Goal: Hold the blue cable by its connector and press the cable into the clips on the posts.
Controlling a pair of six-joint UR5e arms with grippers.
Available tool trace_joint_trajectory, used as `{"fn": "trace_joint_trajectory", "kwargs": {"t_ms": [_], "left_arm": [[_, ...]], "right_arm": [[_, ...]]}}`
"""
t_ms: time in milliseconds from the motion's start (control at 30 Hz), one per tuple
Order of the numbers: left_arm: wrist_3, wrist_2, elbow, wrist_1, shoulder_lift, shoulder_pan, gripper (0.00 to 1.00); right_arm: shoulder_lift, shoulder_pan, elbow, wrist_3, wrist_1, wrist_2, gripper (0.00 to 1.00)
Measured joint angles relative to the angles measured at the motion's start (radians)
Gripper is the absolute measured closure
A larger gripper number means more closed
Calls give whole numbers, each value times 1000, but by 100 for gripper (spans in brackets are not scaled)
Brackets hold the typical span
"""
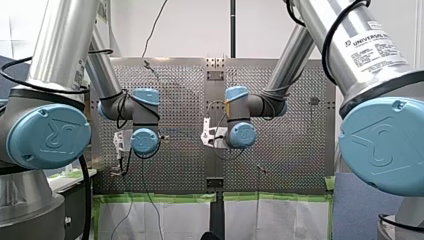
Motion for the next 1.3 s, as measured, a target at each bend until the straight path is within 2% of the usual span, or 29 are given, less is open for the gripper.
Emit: {"fn": "trace_joint_trajectory", "kwargs": {"t_ms": [167,367,500,667,967,1167,1300], "left_arm": [[-12,1,22,-33,43,3,97],[-32,-1,59,-72,98,9,97],[-56,-6,91,-104,131,17,97],[-77,-29,125,-145,173,28,97],[-118,-64,179,-226,253,49,97],[-138,-65,217,-274,301,60,97],[-142,-66,244,-305,331,66,97]], "right_arm": [[-48,-1,-47,5,48,-26,100],[-100,-1,-100,3,100,-60,100],[-135,2,-135,-7,135,-69,100],[-171,4,-181,-10,182,-73,100],[-186,-1,-253,-10,240,-79,100],[-187,-3,-297,-11,248,-88,100],[-187,-6,-308,-11,250,-100,100]]}}
